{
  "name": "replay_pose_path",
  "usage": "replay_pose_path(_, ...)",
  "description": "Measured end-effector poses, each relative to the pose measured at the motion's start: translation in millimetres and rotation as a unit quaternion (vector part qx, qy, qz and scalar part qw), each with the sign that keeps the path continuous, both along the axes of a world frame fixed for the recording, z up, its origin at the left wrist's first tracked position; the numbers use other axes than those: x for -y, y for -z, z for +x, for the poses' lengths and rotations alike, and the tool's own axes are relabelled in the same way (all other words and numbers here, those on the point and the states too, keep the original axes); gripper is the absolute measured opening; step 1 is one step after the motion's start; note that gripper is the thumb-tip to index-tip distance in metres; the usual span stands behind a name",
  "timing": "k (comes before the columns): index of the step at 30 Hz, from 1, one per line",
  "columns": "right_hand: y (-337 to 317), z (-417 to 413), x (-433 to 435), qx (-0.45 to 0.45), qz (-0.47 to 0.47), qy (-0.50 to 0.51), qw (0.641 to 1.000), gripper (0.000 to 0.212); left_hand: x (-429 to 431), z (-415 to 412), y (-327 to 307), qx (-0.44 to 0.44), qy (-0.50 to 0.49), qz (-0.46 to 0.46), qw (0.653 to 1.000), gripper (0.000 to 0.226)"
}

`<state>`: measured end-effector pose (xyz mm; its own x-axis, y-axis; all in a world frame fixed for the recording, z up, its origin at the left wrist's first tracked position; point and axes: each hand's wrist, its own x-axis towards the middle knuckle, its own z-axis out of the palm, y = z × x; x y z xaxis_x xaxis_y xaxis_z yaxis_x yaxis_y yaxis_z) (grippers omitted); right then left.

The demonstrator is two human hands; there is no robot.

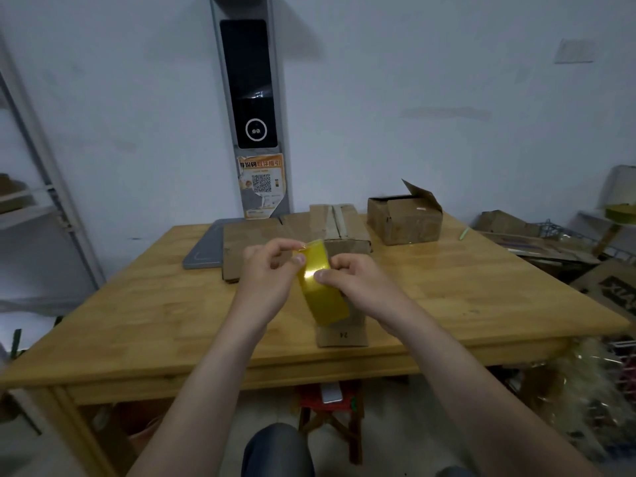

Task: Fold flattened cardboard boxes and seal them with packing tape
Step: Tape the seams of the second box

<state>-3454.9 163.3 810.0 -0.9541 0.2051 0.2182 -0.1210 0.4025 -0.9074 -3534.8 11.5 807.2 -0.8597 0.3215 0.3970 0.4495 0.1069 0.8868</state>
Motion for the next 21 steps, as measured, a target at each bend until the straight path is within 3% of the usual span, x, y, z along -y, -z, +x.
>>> replay_pose_path(10, -2, 25, -9, -0.010, 0.087, 0.051, 0.995, 0.034, -15, 4, 1, -0.128, 0.002, -0.112, 0.985, 0.005)
replay_pose_path(13, -1, 26, -13, -0.008, 0.134, 0.086, 0.987, 0.038, -22, -1, -6, -0.077, 0.023, -0.111, 0.991, 0.004)
replay_pose_path(16, 1, 29, -19, -0.011, 0.145, 0.102, 0.984, 0.041, -25, -4, -14, -0.025, 0.025, -0.089, 0.995, 0.022)
replay_pose_path(18, -2, 32, -20, -0.015, 0.149, 0.104, 0.983, 0.040, -27, -4, -23, -0.025, 0.039, -0.114, 0.992, 0.027)
replay_pose_path(21, -8, 35, -21, -0.024, 0.180, 0.094, 0.979, 0.038, -30, -7, -38, -0.040, 0.047, -0.164, 0.985, 0.017)
